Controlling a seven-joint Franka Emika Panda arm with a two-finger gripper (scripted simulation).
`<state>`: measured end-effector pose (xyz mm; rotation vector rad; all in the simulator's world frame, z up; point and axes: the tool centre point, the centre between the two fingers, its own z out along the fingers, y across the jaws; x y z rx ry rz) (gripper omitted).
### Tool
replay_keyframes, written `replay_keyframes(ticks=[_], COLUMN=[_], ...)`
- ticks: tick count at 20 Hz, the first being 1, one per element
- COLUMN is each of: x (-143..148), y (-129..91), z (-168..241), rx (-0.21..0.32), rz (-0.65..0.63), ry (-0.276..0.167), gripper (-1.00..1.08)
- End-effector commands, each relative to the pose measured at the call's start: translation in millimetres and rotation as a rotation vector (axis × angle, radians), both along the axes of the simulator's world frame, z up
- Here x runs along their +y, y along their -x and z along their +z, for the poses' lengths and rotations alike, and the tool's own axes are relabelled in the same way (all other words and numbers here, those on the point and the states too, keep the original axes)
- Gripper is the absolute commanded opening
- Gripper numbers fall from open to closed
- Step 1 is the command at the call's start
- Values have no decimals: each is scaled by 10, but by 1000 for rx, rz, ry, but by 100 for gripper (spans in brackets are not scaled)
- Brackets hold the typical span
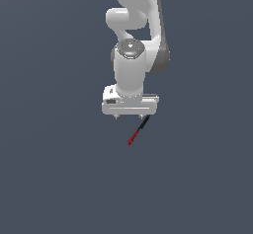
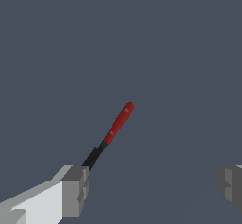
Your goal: Pick up the object and move it to a goal position.
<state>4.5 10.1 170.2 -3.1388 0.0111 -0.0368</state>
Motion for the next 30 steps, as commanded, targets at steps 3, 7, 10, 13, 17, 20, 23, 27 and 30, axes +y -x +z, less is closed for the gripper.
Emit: replay_keyframes(ticks=[3, 7, 10, 13, 17, 20, 23, 27, 30], x=[7, 65, 105, 109, 104, 113, 130, 168, 206], y=[2, 14, 23, 24, 23, 26, 32, 45, 61], z=[-3, -25, -42, -45, -39, -54, -87, -158, -231], rx=[1, 11, 17, 18, 17, 18, 18, 19, 21], rz=[2, 19, 29, 29, 31, 23, 5, -36, -78], ry=[-2, -15, -24, -24, -24, -24, -24, -25, -25], gripper=[100, 100, 100, 100, 100, 100, 100, 100, 100])
